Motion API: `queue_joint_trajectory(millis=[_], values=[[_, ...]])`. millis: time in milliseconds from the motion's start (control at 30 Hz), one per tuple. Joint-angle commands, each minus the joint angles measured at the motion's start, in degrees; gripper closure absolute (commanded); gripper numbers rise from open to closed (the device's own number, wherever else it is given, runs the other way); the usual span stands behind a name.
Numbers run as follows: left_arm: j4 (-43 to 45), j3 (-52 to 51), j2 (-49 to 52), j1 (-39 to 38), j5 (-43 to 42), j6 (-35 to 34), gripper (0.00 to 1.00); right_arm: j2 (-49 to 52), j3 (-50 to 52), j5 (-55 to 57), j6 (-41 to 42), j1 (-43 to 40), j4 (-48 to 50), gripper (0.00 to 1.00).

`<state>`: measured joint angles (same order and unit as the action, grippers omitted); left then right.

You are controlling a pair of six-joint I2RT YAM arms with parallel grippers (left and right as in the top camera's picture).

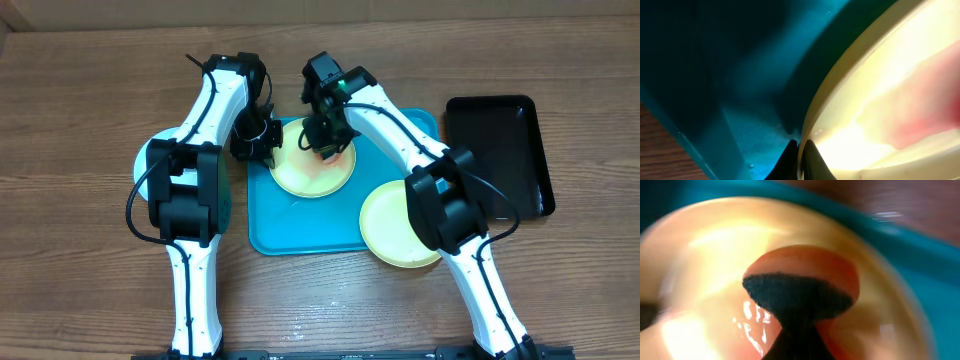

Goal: Clean dirty plates on tray and stack at the side
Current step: 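Scrub the yellow plate with the sponge in the right gripper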

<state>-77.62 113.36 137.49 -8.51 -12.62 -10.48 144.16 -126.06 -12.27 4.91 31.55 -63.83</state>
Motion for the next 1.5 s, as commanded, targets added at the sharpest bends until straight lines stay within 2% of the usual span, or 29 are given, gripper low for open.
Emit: queue_joint_trajectory(millis=[0,200,500,533,567,600,833,967,1200,1367,1467], values=[[0.1,-0.7,1.1,0.0,0.5,1.2,0.96,3.7,0.0,-15.3,-2.2,2.5,-1.5,0.96],[0.1,-0.7,1.1,0.0,0.5,1.3,0.96,3.7,-0.5,-14.1,-2.8,1.2,-7.8,0.96],[0.1,-0.7,1.1,0.0,0.5,1.3,0.96,2.9,-1.2,10.6,1.7,-1.1,-13.1,0.96],[0.1,-0.7,1.1,0.0,0.5,1.3,0.96,2.9,-1.8,14.3,2.8,-1.1,-13.3,0.96],[0.1,-0.7,1.1,0.0,0.5,1.3,0.96,2.9,-2.4,23.0,5.0,-0.6,-12.7,0.96],[0.1,-0.7,1.1,0.0,0.5,1.3,0.96,2.9,-2.4,25.6,5.5,-0.3,-12.1,0.96],[0.0,-0.7,1.1,-0.1,0.5,1.3,0.96,2.9,-2.4,33.3,5.6,2.4,-5.7,0.96],[-0.1,-0.7,1.1,-0.1,0.5,1.3,0.96,2.9,-2.3,30.3,5.2,3.6,-2.0,0.96],[-0.3,-0.7,1.1,-0.1,0.5,1.3,0.96,3.1,-2.3,0.8,2.1,4.0,-1.0,0.96],[-0.3,-0.7,1.1,-0.1,0.5,1.3,0.96,3.1,-2.3,-10.9,2.1,2.6,-2.9,0.96],[-0.3,-0.7,1.1,-0.1,0.5,1.3,0.96,3.1,-2.3,-14.1,-0.2,1.3,-5.9,0.96]])
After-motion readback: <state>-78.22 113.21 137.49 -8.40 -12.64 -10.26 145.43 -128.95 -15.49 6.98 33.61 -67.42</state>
